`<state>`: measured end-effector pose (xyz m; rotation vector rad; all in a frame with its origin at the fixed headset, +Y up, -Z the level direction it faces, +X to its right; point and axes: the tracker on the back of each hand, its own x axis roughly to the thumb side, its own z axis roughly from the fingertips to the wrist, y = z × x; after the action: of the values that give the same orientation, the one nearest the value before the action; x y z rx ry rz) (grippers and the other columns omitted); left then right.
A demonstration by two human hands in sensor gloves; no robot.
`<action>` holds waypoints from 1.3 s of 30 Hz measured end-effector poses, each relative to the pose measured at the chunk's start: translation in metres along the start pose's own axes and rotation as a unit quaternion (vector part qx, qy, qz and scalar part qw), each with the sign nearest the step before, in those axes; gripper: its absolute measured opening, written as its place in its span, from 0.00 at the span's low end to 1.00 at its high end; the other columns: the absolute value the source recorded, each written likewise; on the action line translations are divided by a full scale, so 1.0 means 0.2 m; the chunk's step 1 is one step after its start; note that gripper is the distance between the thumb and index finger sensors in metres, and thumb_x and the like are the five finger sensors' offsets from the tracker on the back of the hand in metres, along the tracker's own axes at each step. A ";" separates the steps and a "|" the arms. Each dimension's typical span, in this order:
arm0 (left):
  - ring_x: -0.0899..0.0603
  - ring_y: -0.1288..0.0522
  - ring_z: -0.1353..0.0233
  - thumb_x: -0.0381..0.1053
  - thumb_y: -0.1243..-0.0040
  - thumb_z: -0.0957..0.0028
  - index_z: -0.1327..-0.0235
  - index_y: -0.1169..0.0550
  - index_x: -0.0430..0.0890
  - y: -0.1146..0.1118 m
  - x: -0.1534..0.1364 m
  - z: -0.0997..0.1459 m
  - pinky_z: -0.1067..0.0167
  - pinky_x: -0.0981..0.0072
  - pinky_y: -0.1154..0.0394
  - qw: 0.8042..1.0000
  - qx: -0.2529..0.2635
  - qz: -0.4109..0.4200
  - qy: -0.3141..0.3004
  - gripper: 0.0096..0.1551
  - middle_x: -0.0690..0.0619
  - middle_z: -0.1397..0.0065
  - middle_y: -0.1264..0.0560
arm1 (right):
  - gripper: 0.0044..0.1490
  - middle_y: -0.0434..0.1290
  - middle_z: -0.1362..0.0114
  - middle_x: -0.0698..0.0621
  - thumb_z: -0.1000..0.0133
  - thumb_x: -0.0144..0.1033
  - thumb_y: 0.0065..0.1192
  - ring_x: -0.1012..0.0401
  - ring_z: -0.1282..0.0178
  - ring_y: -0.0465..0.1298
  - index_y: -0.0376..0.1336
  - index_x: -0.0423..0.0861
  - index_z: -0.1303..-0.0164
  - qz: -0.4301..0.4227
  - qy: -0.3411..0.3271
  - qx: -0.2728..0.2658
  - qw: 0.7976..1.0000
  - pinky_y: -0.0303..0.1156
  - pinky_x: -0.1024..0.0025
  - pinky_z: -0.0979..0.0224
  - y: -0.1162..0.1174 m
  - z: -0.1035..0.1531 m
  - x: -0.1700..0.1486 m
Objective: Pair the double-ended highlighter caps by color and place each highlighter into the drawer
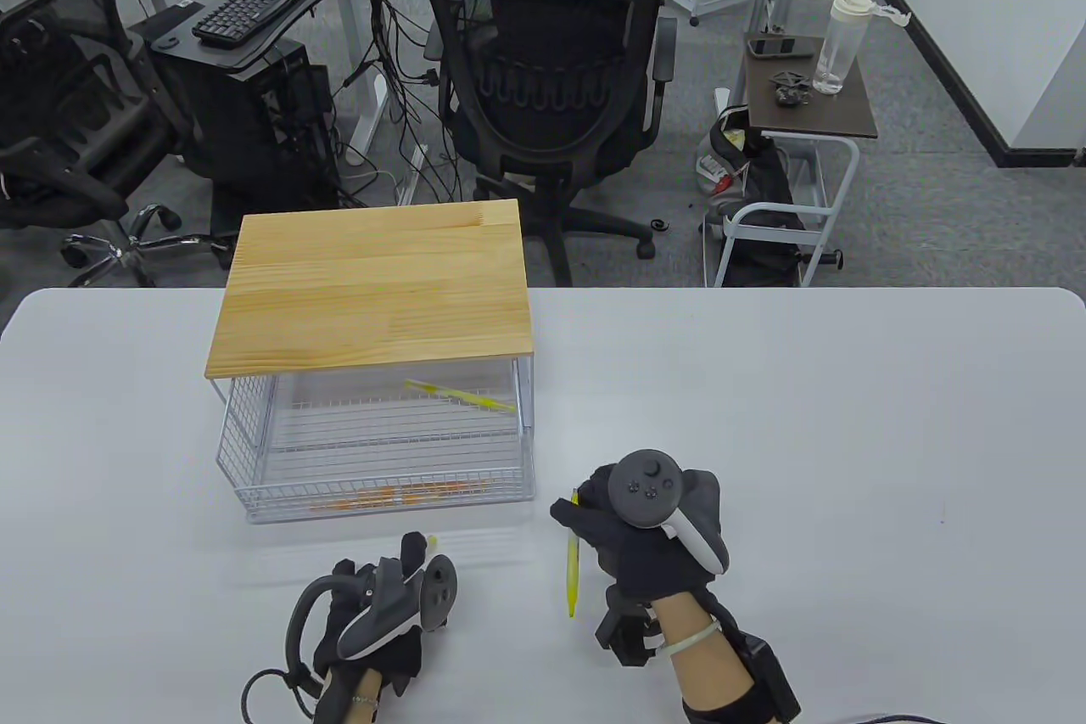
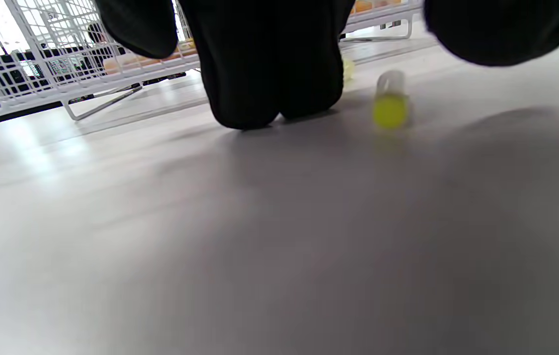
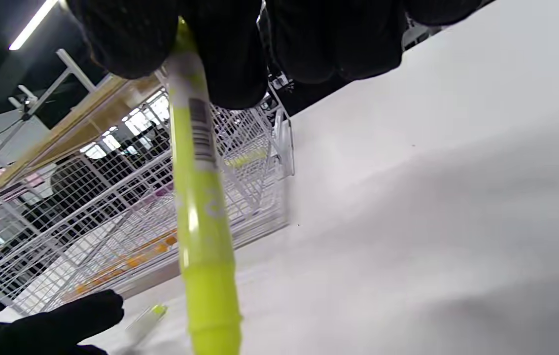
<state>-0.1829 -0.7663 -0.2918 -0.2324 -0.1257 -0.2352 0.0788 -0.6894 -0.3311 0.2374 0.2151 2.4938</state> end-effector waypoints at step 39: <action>0.52 0.15 0.44 0.42 0.51 0.43 0.22 0.39 0.43 0.12 -0.21 0.19 0.36 0.51 0.24 0.945 0.283 0.153 0.060 0.34 0.47 0.29 0.26 | 0.27 0.76 0.35 0.44 0.34 0.43 0.56 0.45 0.42 0.77 0.63 0.43 0.27 -0.229 -0.106 0.006 0.967 0.63 0.36 0.27 0.13 0.00 -0.08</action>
<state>-0.2218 -0.7256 -0.2672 0.3362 -0.0312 0.1026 0.0772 -0.7195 -0.3269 0.4078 0.1729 1.9919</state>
